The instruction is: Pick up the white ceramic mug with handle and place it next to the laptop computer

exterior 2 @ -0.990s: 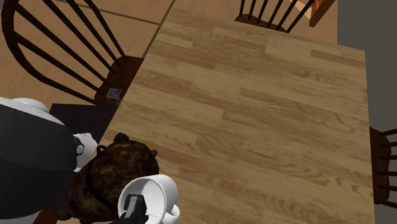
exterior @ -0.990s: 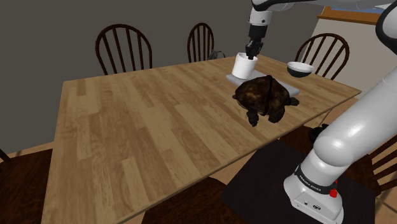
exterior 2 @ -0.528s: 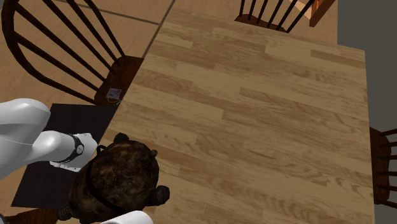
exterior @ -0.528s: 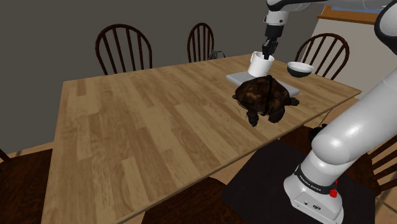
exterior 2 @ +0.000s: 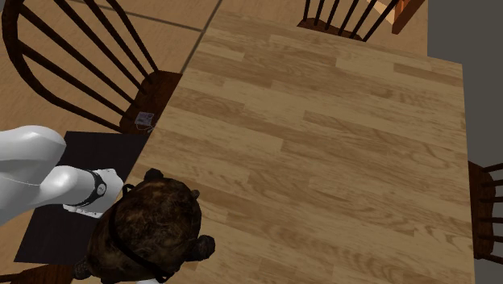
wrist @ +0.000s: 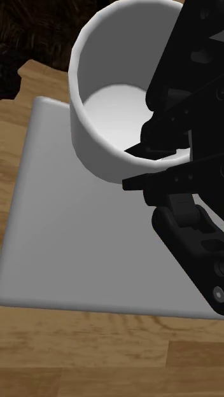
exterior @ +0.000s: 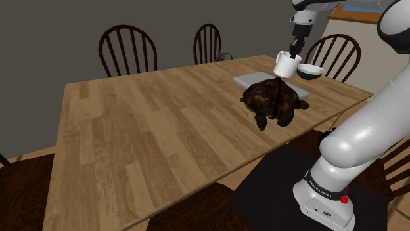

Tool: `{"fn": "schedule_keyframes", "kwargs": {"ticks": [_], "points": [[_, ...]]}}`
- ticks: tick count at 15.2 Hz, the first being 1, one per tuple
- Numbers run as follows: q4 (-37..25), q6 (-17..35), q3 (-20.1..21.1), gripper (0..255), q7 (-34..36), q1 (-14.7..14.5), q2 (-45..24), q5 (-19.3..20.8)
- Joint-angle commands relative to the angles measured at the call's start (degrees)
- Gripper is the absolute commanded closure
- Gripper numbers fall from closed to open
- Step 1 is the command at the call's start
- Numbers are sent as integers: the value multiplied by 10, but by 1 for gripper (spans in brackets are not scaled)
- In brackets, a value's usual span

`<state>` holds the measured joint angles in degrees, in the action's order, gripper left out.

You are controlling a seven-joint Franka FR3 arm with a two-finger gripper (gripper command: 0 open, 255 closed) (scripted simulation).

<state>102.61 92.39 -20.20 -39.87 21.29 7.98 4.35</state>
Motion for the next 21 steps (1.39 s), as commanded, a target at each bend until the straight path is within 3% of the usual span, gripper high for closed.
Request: {"fn": "schedule_keyframes", "kwargs": {"ticks": [1, 11, 16, 20, 21], "points": [[-31, -8, -17, 255, -31, 11, -22, -4], [-177, -40, -98, 255, -193, 89, -143, -51], [-295, -76, -126, 255, -274, 155, -237, -101], [-429, -125, -133, 255, -329, 232, -330, -152], [-412, -113, -132, 255, -328, 228, -325, -148]]}}
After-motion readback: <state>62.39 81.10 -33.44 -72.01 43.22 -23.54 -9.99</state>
